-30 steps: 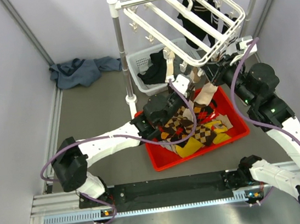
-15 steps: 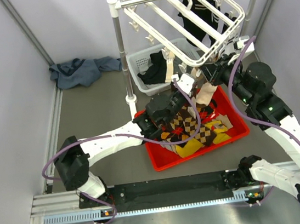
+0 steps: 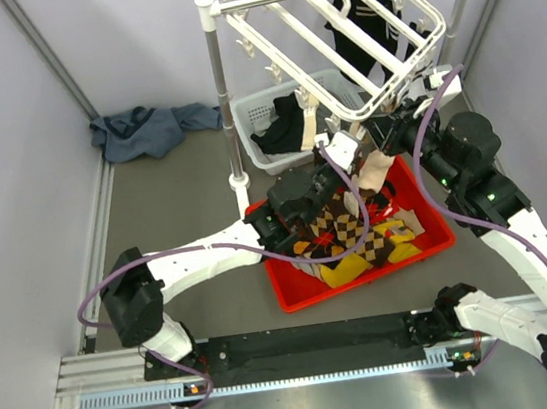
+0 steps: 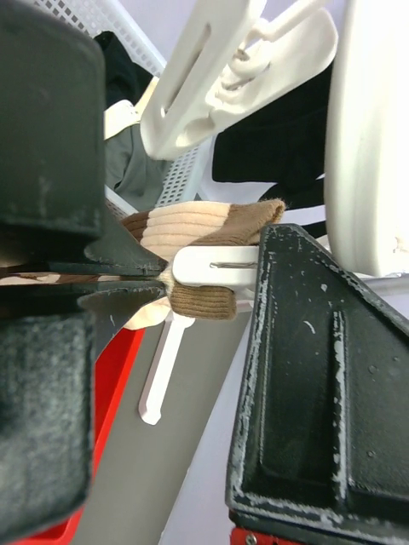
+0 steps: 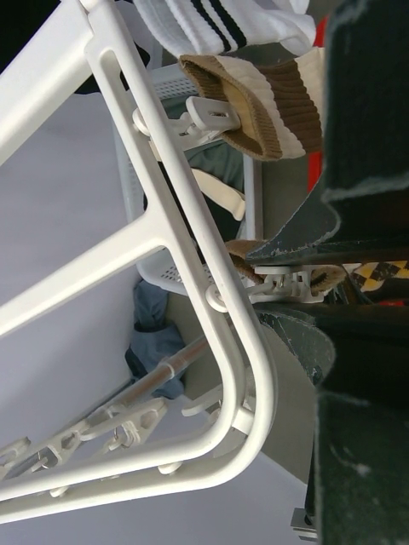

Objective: Clip the socks to the hanger
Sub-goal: Clamp the sock onto the hanger.

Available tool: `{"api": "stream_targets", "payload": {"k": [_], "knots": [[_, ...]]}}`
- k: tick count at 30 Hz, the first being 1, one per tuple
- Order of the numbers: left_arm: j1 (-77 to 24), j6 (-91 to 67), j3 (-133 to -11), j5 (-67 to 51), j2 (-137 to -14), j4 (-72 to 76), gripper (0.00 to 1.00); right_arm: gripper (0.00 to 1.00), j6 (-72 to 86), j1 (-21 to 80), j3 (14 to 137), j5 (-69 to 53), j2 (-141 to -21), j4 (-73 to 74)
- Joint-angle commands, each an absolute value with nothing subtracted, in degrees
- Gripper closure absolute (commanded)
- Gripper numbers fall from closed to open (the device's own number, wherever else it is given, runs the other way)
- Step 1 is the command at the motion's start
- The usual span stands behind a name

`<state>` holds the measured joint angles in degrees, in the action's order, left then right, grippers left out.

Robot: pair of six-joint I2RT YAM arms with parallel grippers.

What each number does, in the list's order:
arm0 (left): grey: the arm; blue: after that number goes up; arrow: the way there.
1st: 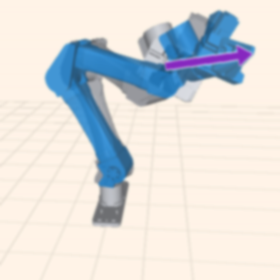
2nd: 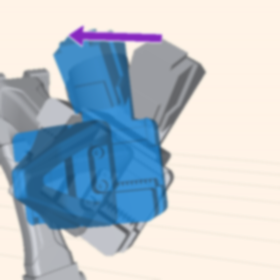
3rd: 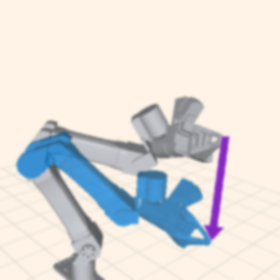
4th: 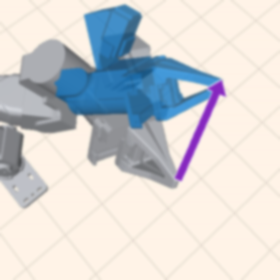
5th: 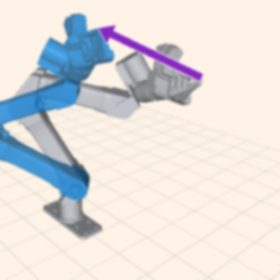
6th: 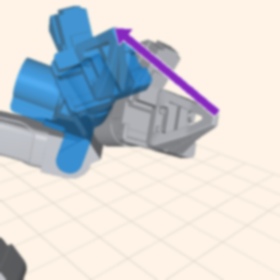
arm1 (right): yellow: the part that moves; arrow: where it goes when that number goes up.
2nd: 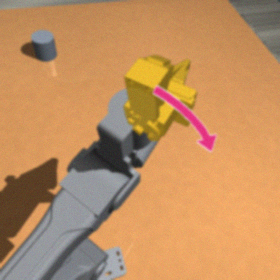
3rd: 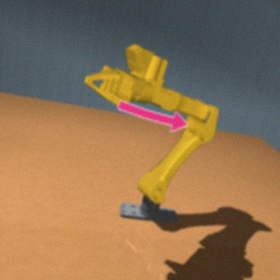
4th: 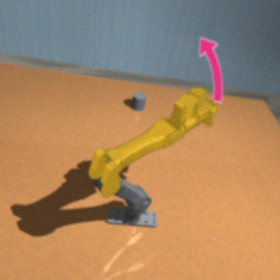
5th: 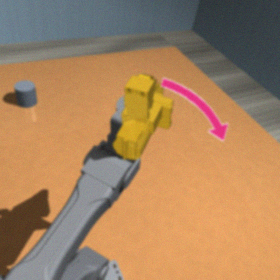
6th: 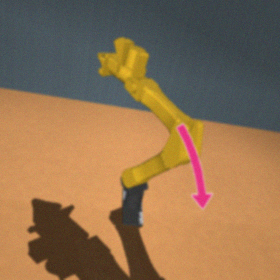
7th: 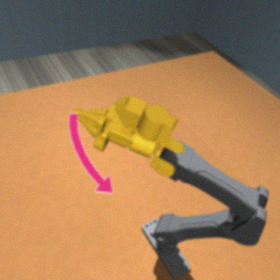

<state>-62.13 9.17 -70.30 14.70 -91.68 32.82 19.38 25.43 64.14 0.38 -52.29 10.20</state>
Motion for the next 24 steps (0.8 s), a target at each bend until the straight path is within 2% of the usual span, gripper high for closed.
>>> {"api": "stream_targets", "payload": {"k": [1,6,9,10,14,15,18,19,24], "knots": [[-62.8,10.2,-73.5,14.9,-91.7,36.4,1.0,0.99,20.0,25.2,65.4,1.5,-52.5,9.6],[-62.9,10.2,-73.8,15.2,-92.2,36.4,1.0,0.98,20.1,25.3,65.1,1.3,-52.5,9.1],[-63.1,9.8,-74.1,15.1,-92.4,36.6,1.0,0.89,20.2,25.3,64.8,1.3,-52.3,8.4],[-63.1,9.7,-74.1,15.1,-92.4,36.6,1.0,0.81,20.2,25.2,64.7,1.5,-51.9,8.4],[-63.2,9.6,-74.0,15.2,-92.2,36.7,0.97,0.64,20.2,25.2,63.8,2.5,-51.2,7.6],[-63.3,9.6,-73.8,15.3,-92.1,36.7,0.95,0.63,20.1,25.2,63.7,3.0,-51.2,7.5],[-63.2,9.4,-73.5,15.6,-91.8,36.7,0.79,0.57,19.7,25.2,63.5,3.6,-51.0,7.3],[-63.2,9.1,-73.3,15.6,-91.4,36.8,0.7,0.54,19.5,25.2,63.5,3.9,-51.1,7.3],[-63.2,8.4,-70.7,15.6,-88.9,37.3,0.53,0.53,18.3,25.2,63.5,6.4,-50.9,7.3]]}}
